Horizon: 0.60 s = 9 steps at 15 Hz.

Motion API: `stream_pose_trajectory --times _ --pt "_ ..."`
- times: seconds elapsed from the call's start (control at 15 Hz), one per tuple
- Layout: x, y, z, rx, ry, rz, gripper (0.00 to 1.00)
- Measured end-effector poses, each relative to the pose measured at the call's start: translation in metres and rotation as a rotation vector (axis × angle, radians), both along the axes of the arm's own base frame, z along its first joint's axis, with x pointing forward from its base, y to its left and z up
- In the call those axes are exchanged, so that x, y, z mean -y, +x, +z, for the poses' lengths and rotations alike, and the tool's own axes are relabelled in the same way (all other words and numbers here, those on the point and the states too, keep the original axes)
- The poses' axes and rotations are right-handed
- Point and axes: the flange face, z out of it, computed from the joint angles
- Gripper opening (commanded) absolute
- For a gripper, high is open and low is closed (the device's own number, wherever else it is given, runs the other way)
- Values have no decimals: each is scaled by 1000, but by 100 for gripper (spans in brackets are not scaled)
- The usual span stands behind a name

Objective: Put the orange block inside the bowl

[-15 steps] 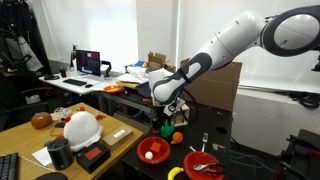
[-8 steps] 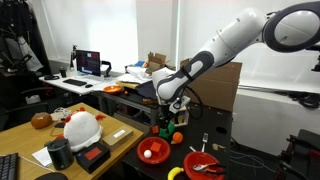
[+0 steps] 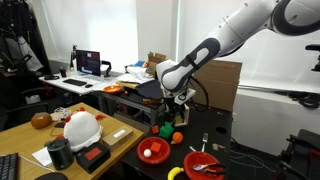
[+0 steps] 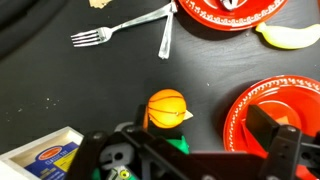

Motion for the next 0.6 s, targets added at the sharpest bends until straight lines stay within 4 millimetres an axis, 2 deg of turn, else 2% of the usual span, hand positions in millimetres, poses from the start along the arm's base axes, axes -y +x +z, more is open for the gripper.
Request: stream_pose_trajectory --times 0.33,0.6 --pt "7 -14 42 3 20 -9 100" --pt "7 -33 79 9 38 -6 100"
